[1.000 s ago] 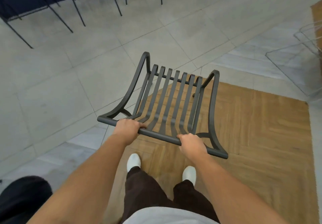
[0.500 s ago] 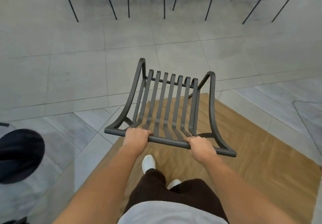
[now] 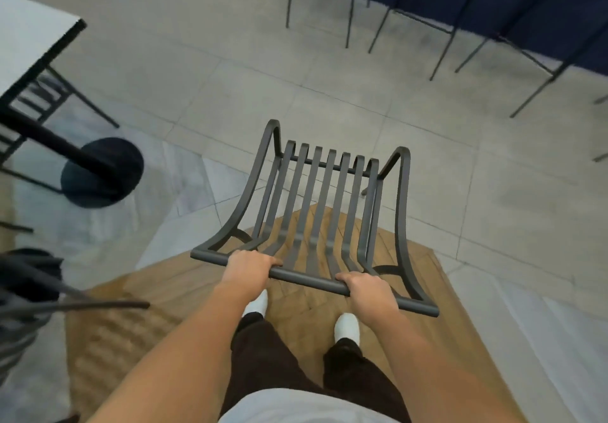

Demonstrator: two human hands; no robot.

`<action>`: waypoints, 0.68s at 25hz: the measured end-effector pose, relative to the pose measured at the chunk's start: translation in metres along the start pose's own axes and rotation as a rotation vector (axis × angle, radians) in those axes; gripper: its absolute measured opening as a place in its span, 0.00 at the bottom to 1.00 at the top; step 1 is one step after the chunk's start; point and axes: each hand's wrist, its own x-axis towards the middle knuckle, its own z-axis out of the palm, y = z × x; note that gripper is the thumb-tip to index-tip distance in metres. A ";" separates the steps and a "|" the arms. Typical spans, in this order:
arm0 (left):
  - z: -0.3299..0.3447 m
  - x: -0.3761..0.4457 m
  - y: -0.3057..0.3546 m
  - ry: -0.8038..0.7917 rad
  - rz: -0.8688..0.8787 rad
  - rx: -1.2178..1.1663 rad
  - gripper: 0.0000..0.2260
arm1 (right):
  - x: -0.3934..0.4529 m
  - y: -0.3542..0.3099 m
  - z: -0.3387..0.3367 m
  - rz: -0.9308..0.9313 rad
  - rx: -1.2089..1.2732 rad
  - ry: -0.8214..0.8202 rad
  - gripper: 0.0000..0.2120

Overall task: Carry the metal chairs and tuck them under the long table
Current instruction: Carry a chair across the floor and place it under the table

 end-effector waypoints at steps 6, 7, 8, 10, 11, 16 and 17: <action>0.020 -0.037 0.047 -0.006 -0.174 -0.129 0.26 | -0.002 0.032 -0.002 -0.190 -0.122 -0.037 0.22; 0.022 -0.041 0.052 -0.003 -0.194 -0.145 0.26 | 0.001 0.036 -0.005 -0.217 -0.125 -0.036 0.22; 0.023 -0.043 0.056 -0.001 -0.219 -0.160 0.26 | 0.004 0.039 -0.009 -0.240 -0.132 -0.032 0.22; 0.023 -0.047 0.063 -0.011 -0.277 -0.197 0.25 | 0.010 0.045 -0.018 -0.301 -0.189 -0.020 0.22; 0.020 -0.048 0.069 -0.026 -0.290 -0.215 0.24 | 0.014 0.050 -0.023 -0.330 -0.214 -0.023 0.21; 0.018 -0.050 0.121 -0.050 -0.469 -0.383 0.23 | 0.036 0.082 -0.054 -0.485 -0.339 -0.096 0.22; 0.016 -0.049 0.134 -0.057 -0.505 -0.409 0.23 | 0.043 0.091 -0.061 -0.527 -0.369 -0.114 0.22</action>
